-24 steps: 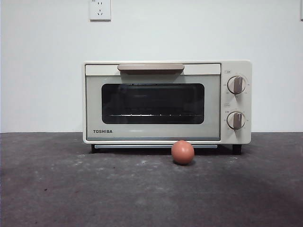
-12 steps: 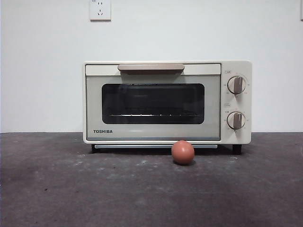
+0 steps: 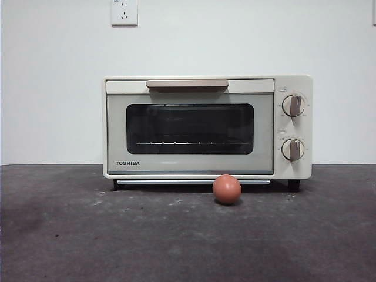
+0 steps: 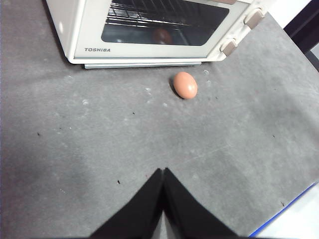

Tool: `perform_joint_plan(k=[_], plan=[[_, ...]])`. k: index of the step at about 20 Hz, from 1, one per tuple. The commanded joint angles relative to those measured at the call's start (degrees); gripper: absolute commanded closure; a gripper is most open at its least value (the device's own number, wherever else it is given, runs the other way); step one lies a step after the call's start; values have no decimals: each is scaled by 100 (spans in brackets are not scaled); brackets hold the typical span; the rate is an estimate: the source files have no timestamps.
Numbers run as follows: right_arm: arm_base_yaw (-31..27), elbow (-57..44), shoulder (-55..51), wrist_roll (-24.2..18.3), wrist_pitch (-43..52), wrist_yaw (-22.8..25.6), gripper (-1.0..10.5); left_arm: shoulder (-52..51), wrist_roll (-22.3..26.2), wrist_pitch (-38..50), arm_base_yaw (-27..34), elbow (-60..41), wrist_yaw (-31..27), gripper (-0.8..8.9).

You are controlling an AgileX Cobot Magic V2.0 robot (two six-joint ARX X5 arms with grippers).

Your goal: Eggoven

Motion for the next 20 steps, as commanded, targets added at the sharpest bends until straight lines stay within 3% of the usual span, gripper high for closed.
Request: perform_joint_plan(k=[1,3,6,11,14,18,20], plan=[[15,105,22,92,164,15,614,26,111,46,-15,96,15,806],[15,105,85,485,273,2,571,24,111,46,-15,96,15,806],[15,105,269,614,415,2,571,26,114,48,-15,96,17,806],[431,105,1040,1294,1517,55,571,26,114,57,-15,96,15,806],[1086,105,1764,1582,2282,695,571,26,114,59,-15,96,17,806],[1974,116,2911,1906,3331,2037,572,26,114,61,-15,96,15,806],[2234,192,3488,2033,3738,2413,572,26,111,61,-15,96,17,806]])
